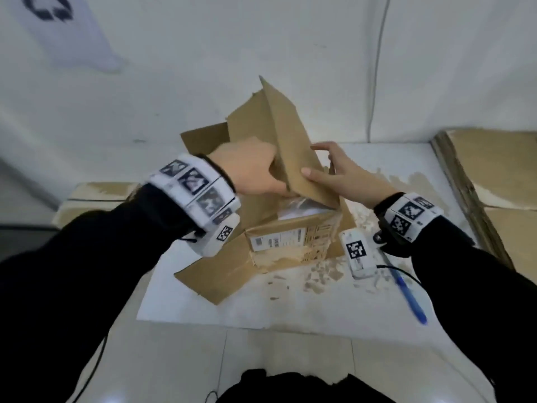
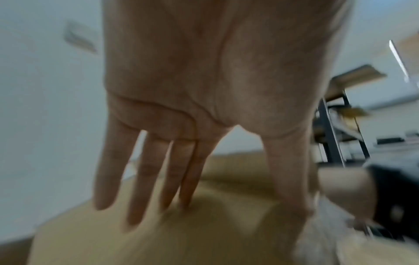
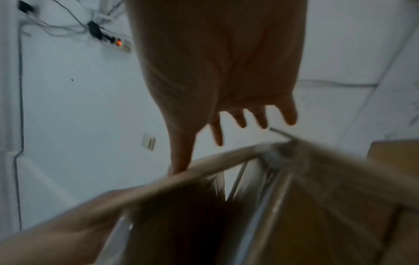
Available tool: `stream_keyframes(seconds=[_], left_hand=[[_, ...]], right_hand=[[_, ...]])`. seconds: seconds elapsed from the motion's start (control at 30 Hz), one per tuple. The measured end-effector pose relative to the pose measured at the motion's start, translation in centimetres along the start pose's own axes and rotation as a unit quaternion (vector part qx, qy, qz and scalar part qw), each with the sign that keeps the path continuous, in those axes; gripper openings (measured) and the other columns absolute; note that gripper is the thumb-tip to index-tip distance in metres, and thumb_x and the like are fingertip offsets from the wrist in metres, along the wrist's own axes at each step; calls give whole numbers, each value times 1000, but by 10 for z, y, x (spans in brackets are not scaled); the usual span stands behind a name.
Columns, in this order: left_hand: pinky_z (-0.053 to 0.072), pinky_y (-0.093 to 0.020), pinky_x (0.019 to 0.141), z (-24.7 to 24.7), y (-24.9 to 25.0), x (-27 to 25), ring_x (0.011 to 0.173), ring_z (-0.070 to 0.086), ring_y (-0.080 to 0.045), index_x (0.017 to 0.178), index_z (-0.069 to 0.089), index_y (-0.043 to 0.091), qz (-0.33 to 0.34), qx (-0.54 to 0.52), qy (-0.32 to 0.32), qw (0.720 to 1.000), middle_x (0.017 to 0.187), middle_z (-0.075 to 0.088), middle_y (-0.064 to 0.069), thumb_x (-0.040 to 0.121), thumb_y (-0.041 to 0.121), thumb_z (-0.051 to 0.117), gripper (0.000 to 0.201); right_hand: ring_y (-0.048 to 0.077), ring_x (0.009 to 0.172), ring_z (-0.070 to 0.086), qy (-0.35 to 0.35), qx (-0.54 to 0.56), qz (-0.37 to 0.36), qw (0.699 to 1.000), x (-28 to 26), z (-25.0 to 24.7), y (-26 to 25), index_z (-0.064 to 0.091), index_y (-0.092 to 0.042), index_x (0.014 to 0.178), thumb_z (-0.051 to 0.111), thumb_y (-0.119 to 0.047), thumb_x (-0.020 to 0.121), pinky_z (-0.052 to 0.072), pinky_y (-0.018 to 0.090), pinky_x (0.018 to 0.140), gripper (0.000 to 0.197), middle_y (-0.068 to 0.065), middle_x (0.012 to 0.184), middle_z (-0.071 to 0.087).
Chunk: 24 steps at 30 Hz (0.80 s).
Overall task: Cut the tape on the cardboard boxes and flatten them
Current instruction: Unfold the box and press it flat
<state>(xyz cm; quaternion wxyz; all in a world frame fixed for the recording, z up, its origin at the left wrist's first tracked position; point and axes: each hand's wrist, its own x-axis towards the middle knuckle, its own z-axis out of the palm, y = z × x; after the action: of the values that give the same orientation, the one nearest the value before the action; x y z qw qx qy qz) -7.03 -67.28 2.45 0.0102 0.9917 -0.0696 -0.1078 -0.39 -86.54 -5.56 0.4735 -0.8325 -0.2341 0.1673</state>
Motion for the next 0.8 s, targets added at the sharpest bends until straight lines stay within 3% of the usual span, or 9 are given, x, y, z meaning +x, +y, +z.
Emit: stream_keyframes(seconds=[0.07, 0.17, 0.27, 0.33, 0.43, 0.57, 0.67, 0.73, 0.8], left_hand=[[52, -34, 66, -14, 13, -27, 78, 63, -21, 93, 67, 16, -14, 25, 104, 994, 85, 67, 0, 87, 46, 56, 33], [49, -35, 69, -12, 58, -37, 75, 58, -17, 95, 64, 12, 22, -132, 235, 963, 81, 63, 1, 95, 23, 43, 24], [43, -32, 88, 11, 102, -10, 105, 55, -18, 123, 55, 13, 23, -180, 184, 966, 113, 60, -3, 102, 27, 33, 34], [31, -37, 106, 32, 110, 8, 130, 40, -26, 133, 47, 10, -39, -30, 118, 992, 135, 50, -11, 103, 27, 28, 40], [16, -38, 116, 52, 99, 13, 142, 25, -25, 138, 42, 6, -107, 84, 142, 981, 149, 37, -13, 101, 35, 27, 49], [4, -49, 118, 68, 104, 16, 146, 14, -30, 147, 26, 5, -147, 152, 122, 970, 155, 24, -17, 88, 69, 27, 87], [-1, -57, 116, 71, 107, 14, 146, 10, -32, 147, 32, 16, -137, 184, 120, 966, 156, 21, -17, 85, 63, 35, 78], [-2, -57, 115, 73, 96, 5, 146, 10, -31, 144, 38, 22, -123, 165, 134, 969, 156, 21, -16, 84, 57, 39, 69], [2, -56, 115, 77, 82, -7, 145, 18, -31, 137, 48, 24, -100, 144, 163, 971, 153, 30, -17, 80, 54, 42, 65]], right_hand=[[2, 96, 51, -69, 26, 36, 997, 15, -3, 5, 16, -20, 146, 60, -45, 86, 40, 9, 68, 79, -9, 124, 41], [2, 105, 51, -86, -11, 24, 996, 30, -8, 8, 25, -13, 142, 65, -47, 84, 46, 14, 79, 79, -9, 122, 44], [-2, 86, 51, -72, -118, -34, 990, 30, -11, 20, 44, 3, 127, 53, -21, 95, 44, 26, 92, 41, -4, 96, 51], [16, 96, 53, -39, -204, -61, 976, 12, -15, 33, 50, -4, 127, 43, -39, 94, 41, 32, 92, 48, 3, 107, 54], [20, 78, 53, 41, -294, -74, 952, -43, -35, 59, 57, -21, 88, 26, -60, 91, 37, 30, 66, 50, 0, 81, 53], [17, 61, 52, 6, -322, -100, 941, -120, -21, 64, 50, -19, 81, 33, -42, 96, 39, 28, 55, 32, -4, 68, 52], [15, 66, 56, -76, -246, -67, 964, -145, -1, 52, 51, -23, 99, 29, -50, 95, 46, 30, 59, 34, -6, 81, 58], [13, 74, 62, -114, -71, -14, 991, -140, -11, 45, 52, -31, 122, 24, -64, 90, 53, 28, 63, 54, -6, 90, 63], [17, 78, 68, -91, 87, 43, 991, -112, -32, 54, 47, -30, 131, 29, -60, 94, 57, 31, 62, 51, 2, 97, 65]])
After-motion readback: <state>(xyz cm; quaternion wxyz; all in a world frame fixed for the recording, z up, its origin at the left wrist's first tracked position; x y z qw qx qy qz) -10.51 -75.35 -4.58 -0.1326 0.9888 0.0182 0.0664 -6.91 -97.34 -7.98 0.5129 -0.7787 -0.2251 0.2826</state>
